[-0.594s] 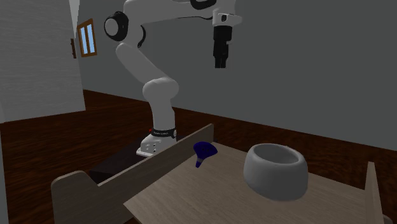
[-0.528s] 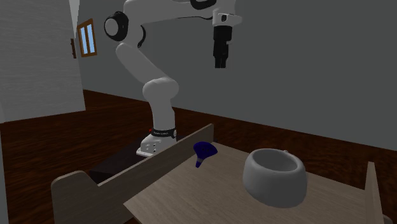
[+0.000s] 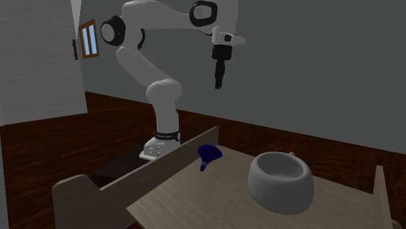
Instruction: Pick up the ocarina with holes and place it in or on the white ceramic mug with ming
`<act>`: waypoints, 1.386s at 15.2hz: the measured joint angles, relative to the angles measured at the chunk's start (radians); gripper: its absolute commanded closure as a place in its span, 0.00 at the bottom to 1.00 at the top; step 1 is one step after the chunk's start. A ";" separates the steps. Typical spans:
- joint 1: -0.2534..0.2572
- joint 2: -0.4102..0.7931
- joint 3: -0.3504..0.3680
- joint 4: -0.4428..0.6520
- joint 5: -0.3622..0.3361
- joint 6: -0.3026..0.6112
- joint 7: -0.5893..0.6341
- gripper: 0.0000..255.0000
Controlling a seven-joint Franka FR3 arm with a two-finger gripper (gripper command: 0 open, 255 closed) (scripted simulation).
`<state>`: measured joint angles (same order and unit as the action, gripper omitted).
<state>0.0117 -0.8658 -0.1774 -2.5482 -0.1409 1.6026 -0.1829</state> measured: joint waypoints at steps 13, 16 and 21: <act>-0.009 0.119 -0.317 -0.214 -0.343 0.310 -0.518 0.00; -0.003 0.207 -0.402 -0.220 -0.420 0.411 -0.631 0.00; 0.006 0.311 -0.481 -0.236 -0.483 0.538 -0.701 0.00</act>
<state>0.0177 -0.5546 -0.6580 -2.7839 -0.6235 2.1407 -0.8840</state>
